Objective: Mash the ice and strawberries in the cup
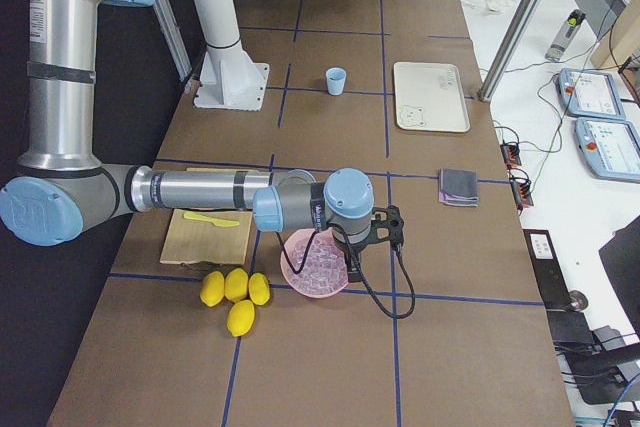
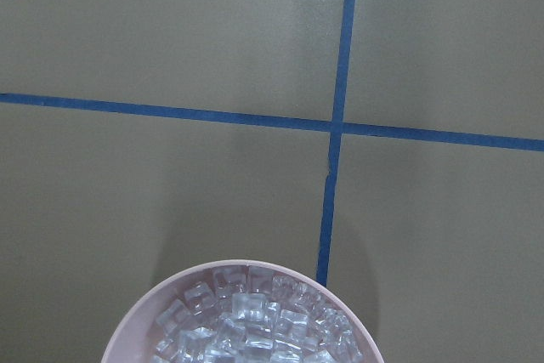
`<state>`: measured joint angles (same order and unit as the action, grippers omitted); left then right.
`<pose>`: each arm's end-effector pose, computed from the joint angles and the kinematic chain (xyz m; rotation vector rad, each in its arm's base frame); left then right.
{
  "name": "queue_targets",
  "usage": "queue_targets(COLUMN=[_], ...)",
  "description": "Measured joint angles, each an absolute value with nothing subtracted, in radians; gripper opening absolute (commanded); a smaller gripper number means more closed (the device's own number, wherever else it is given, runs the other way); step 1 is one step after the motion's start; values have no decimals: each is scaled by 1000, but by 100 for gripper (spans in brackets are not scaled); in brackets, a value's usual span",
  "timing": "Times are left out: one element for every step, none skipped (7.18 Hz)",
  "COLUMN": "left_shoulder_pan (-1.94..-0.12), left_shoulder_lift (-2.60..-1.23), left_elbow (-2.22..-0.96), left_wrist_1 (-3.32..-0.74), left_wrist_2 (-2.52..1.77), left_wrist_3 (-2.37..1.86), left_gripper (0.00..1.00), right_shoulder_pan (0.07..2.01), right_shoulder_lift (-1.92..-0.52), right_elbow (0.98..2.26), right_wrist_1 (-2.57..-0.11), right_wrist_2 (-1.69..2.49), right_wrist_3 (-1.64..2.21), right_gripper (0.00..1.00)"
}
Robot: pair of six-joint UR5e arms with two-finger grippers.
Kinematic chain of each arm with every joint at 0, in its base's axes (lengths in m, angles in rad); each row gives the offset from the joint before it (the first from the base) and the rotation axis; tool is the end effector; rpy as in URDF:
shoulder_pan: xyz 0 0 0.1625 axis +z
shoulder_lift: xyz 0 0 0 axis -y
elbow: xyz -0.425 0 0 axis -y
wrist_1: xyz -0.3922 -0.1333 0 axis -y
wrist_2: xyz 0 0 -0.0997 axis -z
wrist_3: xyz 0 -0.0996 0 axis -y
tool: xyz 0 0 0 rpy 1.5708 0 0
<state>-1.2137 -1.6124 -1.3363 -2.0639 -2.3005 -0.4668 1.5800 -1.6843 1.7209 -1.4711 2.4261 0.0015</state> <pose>0.1190 -0.5104 0.7038 -0.0272 0.7779 0.0054 0.0623 -0.4509 0.6216 0.1312 -0.8534 -0.0483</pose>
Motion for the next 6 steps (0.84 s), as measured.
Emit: queue_targets(left_shoulder_pan=[-1203, -1197, -1195, -1193, -1193, -1192], left_shoulder_lift=[-1617, -1619, -1619, -1618, -1611, -1599], left_elbow=[-1335, -1334, -1333, -1333, -1330, -1324], left_wrist_1=[-2073, -2079, -2081, -2087, -2114, -2158], left_wrist_2=[-2300, -2300, -2300, -2299, -2296, -2287], left_wrist_3=[-484, -491, -492, -490, -487, -487], left_gripper=[10, 49, 80, 99, 100, 100], right_shoulder_pan=[1580, 1580, 1580, 1580, 1580, 1580], right_shoulder_lift=[-1685, -1685, -1686, -1686, -1686, -1686], right_elbow=[1721, 1721, 1721, 1722, 1722, 1722], right_wrist_1=[-1471, -1471, -1471, -1471, -1471, -1471], right_wrist_2=[2426, 2427, 2427, 2426, 2426, 2426], right_wrist_3=[2, 2, 2, 2, 2, 3], right_gripper=[99, 100, 100, 100, 99, 100])
